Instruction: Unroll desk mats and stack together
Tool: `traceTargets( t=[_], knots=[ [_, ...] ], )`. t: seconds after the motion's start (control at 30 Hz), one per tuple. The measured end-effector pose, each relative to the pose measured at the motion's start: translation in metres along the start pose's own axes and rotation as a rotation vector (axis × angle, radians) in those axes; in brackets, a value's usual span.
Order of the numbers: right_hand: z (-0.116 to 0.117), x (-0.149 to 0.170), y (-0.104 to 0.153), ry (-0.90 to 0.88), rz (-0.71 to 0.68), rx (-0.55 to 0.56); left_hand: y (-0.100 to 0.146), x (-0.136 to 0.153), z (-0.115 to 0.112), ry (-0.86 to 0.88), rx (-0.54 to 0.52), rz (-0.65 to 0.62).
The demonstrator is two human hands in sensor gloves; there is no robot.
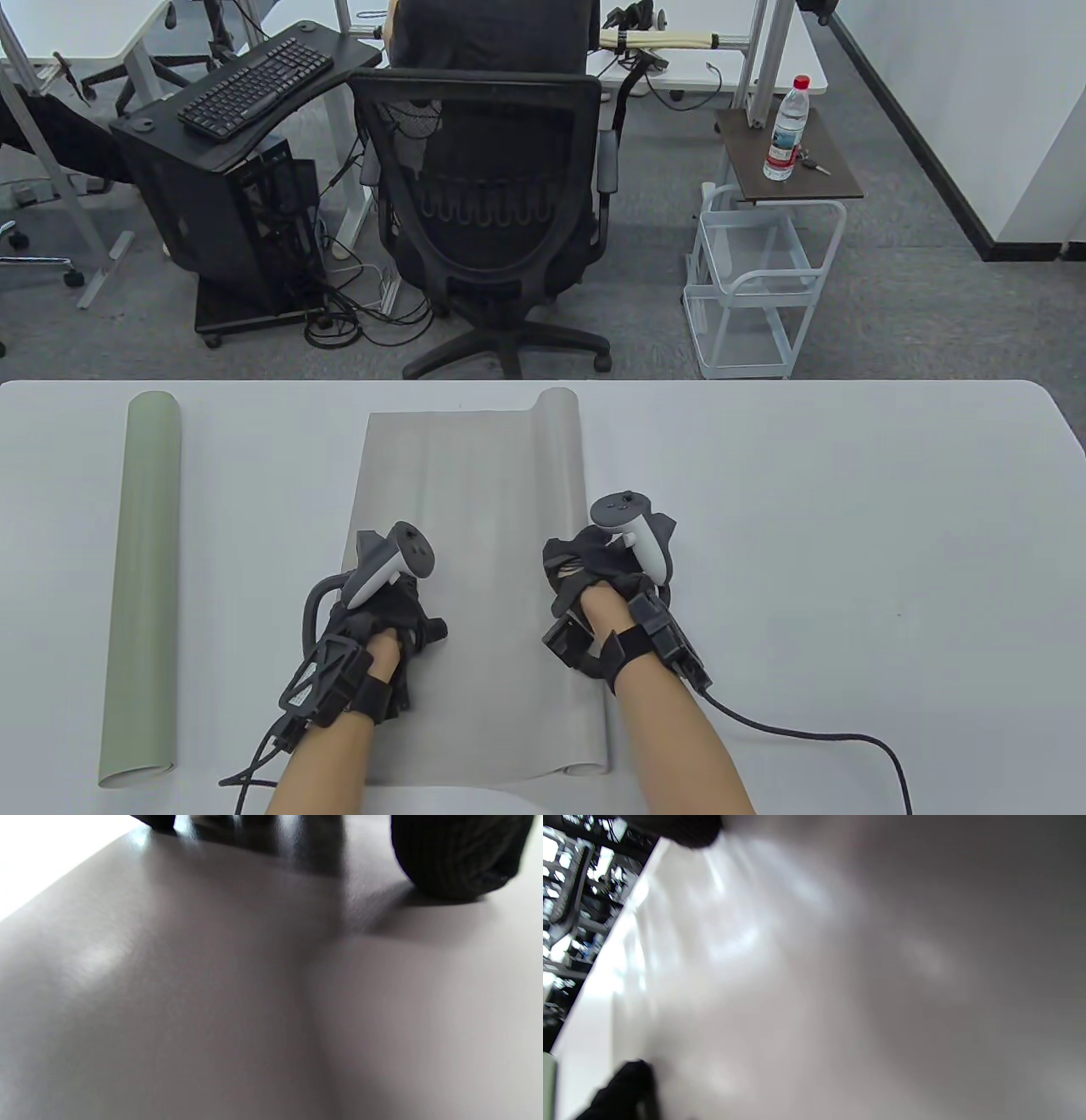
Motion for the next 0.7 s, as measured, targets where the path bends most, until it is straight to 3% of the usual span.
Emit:
traceTargets(
  t=[0.07, 0.17, 0.4, 0.53, 0.7],
  knots=[
    [-0.01, 0.005, 0.001, -0.134, 0.01, 0.059, -0.001, 0.0, 0.001, -0.007, 0.002, 0.006],
    [-0.015, 0.01, -0.001, -0.257, 0.008, 0.016, -0.001, -0.001, 0.002, -0.015, 0.006, 0.009],
    [0.01, 0.001, -0.013, -0.507, -0.073, -0.187, -0.001, -0.001, 0.002, -0.02, 0.006, 0.005],
    [0.013, 0.0, -0.016, -0.467, -0.07, -0.195, -0.001, -0.002, 0.002, -0.023, 0.011, 0.003],
    [-0.004, 0.009, -0.014, -0.478, -0.057, -0.166, -0.002, -0.002, 0.002, -0.024, 0.015, 0.002]
  ],
)
Point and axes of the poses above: the tracker on the back of each hand, its own x axis roughly to the little-finger side, its own y axis roughly from the fingertips to the wrist, z = x × y, the point moved 2 cm from there along -y, roughly from the wrist to the fingertips, and after that the axes turned 14 degrees about -z, right-handed, at the moved point
